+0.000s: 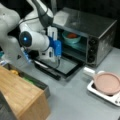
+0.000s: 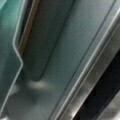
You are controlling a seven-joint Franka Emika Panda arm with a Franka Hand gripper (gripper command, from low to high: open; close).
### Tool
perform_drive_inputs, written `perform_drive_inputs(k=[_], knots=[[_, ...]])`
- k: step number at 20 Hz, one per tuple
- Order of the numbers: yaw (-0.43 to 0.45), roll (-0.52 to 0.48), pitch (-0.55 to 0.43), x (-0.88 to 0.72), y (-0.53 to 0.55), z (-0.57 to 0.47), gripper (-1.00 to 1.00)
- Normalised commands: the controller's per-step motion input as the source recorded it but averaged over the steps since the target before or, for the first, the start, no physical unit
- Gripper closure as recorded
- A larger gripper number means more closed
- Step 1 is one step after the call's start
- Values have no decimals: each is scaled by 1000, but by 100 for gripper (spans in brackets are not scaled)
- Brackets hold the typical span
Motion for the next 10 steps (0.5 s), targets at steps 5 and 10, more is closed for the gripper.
perform_drive_inputs(k=[5, 10], knots=[[-116, 13, -90, -43, 213, -87, -100], [-115, 31, -84, -62, 132, -82, -100]])
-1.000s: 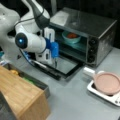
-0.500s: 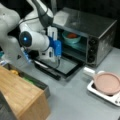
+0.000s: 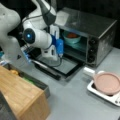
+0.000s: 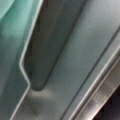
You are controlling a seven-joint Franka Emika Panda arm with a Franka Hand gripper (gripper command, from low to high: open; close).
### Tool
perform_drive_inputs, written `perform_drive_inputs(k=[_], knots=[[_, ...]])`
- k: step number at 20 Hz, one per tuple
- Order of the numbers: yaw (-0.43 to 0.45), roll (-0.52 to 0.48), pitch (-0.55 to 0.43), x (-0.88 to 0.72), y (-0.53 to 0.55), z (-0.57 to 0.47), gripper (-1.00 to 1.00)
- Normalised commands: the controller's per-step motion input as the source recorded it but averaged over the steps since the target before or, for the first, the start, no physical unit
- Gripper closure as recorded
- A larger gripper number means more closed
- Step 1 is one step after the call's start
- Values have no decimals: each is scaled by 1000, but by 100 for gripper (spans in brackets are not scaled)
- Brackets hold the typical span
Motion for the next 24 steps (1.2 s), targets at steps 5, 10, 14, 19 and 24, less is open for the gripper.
perform_drive_inputs(k=[5, 10, 14, 19, 24], knots=[[-111, 45, -93, -78, 145, -73, -100], [-98, 62, -105, -69, 175, -64, -100], [-59, 95, -130, -82, 162, -64, -100], [107, 111, -240, -102, 110, -113, -100], [288, 137, -431, -60, 58, -204, -100]])
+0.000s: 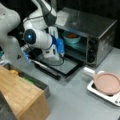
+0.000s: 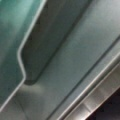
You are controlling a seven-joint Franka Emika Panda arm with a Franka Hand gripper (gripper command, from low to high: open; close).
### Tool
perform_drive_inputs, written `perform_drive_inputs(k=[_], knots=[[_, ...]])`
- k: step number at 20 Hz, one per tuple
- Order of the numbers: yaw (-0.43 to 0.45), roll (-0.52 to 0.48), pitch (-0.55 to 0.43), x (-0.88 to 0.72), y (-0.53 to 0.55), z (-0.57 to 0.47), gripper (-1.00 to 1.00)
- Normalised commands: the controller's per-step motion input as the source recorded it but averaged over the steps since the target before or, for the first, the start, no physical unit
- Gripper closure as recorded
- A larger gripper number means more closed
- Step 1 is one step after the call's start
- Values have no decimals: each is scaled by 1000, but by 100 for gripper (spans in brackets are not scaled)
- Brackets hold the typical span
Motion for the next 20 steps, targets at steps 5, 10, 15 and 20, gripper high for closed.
perform_drive_inputs(k=[5, 10, 15, 20], knots=[[199, 170, -345, 28, 8, -227, -100], [89, 196, -205, 38, -10, -198, -100], [2, 163, -98, 13, 13, -128, -100], [-61, 143, -48, 28, 101, -31, -100]])
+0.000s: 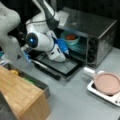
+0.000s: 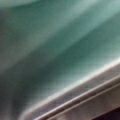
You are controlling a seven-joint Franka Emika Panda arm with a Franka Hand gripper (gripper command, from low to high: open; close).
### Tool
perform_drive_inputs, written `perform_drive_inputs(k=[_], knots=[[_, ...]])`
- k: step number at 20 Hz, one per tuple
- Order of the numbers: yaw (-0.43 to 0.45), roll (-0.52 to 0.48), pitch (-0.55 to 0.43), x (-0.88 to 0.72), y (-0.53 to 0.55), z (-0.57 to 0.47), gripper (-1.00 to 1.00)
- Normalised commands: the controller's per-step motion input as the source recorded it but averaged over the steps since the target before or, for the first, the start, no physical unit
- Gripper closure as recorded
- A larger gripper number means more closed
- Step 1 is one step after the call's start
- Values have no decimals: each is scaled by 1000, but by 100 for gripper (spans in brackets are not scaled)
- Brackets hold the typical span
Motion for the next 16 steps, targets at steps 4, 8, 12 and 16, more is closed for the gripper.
perform_drive_inputs(k=[4, 8, 12, 16], knots=[[-87, 119, -24, 17, 118, 31, -100], [-92, 95, -14, -4, 77, 69, -100], [-104, 69, -3, -31, 91, 88, 100], [-112, 54, 4, -50, 120, 75, 100]])
